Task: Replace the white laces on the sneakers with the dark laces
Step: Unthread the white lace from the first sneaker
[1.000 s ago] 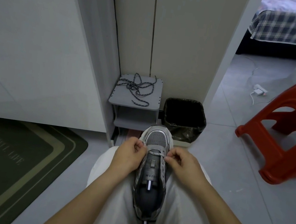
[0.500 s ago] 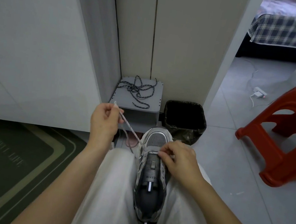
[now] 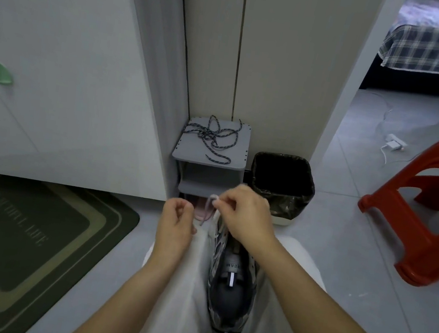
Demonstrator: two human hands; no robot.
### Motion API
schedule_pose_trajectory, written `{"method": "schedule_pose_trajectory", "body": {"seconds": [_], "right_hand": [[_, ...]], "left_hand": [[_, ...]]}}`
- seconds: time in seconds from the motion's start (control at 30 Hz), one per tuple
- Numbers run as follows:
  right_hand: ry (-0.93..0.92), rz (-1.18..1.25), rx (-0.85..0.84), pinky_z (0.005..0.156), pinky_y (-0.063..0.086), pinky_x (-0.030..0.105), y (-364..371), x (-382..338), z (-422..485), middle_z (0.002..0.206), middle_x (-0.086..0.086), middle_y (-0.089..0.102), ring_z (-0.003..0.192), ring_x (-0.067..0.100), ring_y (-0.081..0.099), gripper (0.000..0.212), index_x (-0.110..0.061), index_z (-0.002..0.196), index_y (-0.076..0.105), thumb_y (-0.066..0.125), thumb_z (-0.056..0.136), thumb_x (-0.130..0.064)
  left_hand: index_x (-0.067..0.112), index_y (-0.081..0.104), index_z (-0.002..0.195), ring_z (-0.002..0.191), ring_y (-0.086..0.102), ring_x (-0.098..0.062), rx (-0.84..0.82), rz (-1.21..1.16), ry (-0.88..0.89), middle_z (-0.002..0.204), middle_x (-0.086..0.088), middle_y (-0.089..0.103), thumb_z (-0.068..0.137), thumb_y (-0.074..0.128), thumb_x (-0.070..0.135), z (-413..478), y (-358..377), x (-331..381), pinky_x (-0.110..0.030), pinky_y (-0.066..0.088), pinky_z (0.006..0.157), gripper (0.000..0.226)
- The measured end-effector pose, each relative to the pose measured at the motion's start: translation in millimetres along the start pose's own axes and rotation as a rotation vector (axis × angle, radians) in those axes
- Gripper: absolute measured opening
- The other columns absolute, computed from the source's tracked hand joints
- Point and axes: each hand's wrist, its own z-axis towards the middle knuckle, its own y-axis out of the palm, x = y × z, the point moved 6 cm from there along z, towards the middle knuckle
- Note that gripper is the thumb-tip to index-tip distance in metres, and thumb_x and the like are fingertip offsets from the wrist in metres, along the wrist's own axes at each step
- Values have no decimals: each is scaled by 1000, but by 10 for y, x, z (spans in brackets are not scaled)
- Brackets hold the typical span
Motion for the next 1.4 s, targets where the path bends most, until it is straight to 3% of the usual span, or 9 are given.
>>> {"method": "schedule_pose_trajectory", "body": {"seconds": [0.17,0.3,0.47,0.57,0.8,0.9,1.03,1.13,1.4], "right_hand": [[2,183,-11,86,46,43,-155,-388,122,85,-4,60,84,16,58,15,-20,82,72,66,83,-33],[-20,187,-71,87,45,40,-110,-490,38,89,-4,62,88,17,59,16,-20,87,74,65,85,-34],[121,174,-116,93,46,32,-137,36,-1,110,-4,68,104,13,59,22,-19,107,70,52,94,-23],[142,22,-217,89,48,36,-52,328,-81,100,-7,69,98,15,61,16,-24,95,73,57,89,-25],[-14,-263,-194,77,31,31,127,191,-133,97,-7,62,100,17,53,18,-24,81,67,52,89,-27],[16,-150,-154,77,32,29,117,142,-99,97,-6,56,100,19,51,26,-26,66,48,51,91,-23],[92,114,-128,86,45,35,10,50,9,94,-6,53,92,16,55,20,-33,71,53,55,90,-28],[74,292,-125,80,49,31,-141,-154,108,92,-4,56,82,10,55,19,-32,73,56,57,90,-24],[96,586,-90,80,48,20,-354,-143,168,85,-7,65,81,4,59,8,-17,90,69,61,89,-17]], "left_hand": [[24,58,90,68,56,-4,-246,226,96,79,10,60,87,61,22,-106,304,102,-13,40,57,5],[16,50,67,51,45,-3,-203,489,176,60,7,52,87,52,6,-6,369,234,-11,34,42,23],[14,69,78,44,53,1,46,3,66,67,3,65,90,60,14,257,-116,401,-13,44,51,14],[18,69,87,49,52,1,150,-125,60,83,3,69,92,58,18,413,-433,600,-15,45,51,12],[15,67,91,52,54,-2,100,-201,58,81,2,69,94,55,19,384,-381,721,-16,45,47,13],[16,67,88,49,51,3,-4,-95,53,74,0,63,92,57,12,312,-224,541,-14,43,48,11],[9,69,96,45,49,7,-269,145,12,66,4,58,88,59,5,156,49,254,-8,39,48,13],[21,65,75,47,50,11,-375,183,12,61,13,57,86,63,6,43,228,194,-10,39,50,19],[11,66,76,60,64,-3,-236,-141,-55,72,-2,69,87,59,1,107,289,246,-17,48,60,16]]}}
